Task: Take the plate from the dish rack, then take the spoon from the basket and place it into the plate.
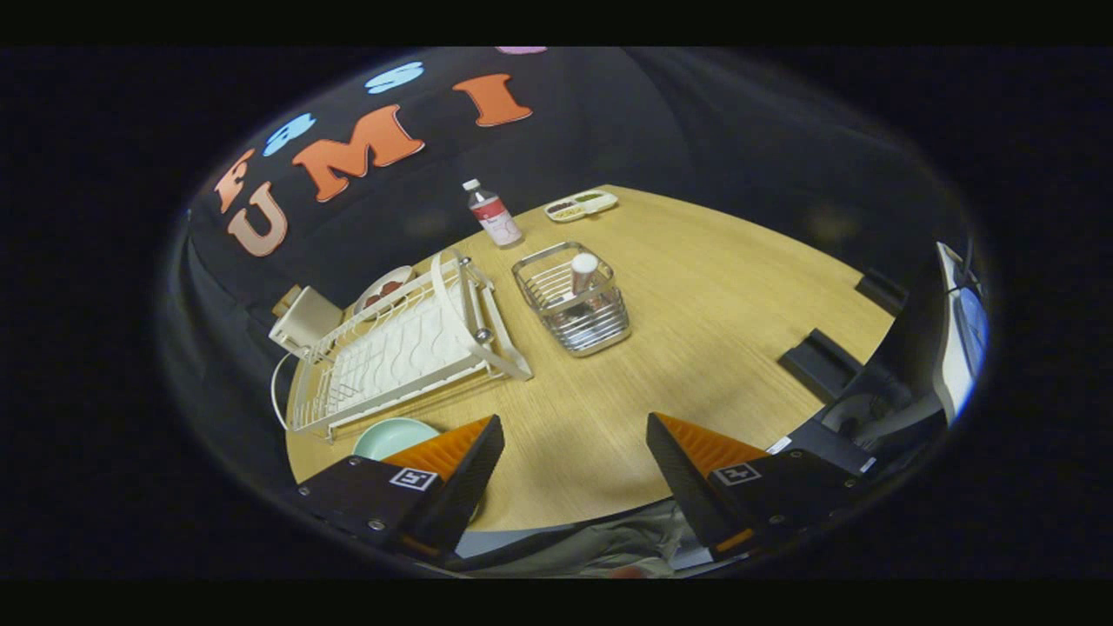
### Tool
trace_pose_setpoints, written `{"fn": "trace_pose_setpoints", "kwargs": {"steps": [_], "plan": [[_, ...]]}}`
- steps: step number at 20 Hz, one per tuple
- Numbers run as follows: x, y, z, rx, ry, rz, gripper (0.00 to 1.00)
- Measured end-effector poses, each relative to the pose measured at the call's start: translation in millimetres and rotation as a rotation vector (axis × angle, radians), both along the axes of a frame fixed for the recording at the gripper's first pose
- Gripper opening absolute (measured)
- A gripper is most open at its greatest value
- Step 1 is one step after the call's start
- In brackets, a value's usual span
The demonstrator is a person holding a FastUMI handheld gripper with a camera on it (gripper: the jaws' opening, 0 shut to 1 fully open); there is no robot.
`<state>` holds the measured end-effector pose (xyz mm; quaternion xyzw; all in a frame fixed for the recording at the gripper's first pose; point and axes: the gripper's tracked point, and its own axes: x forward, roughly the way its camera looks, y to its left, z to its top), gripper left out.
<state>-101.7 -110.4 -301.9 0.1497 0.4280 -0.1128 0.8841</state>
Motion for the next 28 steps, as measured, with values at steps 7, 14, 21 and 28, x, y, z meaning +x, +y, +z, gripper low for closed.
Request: {"fn": "trace_pose_setpoints", "kwargs": {"steps": [7, 14, 21, 28], "plan": [[46.8, -32.5, 43.1, -0.155, -0.170, 0.071, 0.98], [89.7, -32.5, 49.4, -0.156, -0.315, 0.170, 0.99], [107.6, -30.4, 21.2, -0.241, -0.355, 0.293, 0.98], [111.1, -32.0, 6.2, -0.203, -0.347, 0.252, 0.76]]}}
